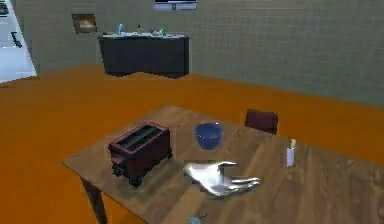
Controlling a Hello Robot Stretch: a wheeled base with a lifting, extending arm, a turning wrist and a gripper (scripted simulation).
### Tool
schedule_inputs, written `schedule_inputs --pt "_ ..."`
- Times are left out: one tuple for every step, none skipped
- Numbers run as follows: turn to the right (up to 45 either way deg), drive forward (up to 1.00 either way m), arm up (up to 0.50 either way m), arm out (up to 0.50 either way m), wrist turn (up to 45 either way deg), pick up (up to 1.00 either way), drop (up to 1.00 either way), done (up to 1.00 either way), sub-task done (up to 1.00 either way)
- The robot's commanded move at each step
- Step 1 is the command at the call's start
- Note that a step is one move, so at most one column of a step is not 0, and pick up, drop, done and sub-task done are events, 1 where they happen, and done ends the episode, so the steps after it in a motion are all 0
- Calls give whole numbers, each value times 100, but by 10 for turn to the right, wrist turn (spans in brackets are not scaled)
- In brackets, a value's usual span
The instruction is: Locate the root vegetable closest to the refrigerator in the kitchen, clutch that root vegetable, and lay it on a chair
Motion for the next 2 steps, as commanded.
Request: schedule_inputs --pt "240 0 0 0 0 0 0 0 0" --pt "-450 0 0 0 0 0 0 0 0"
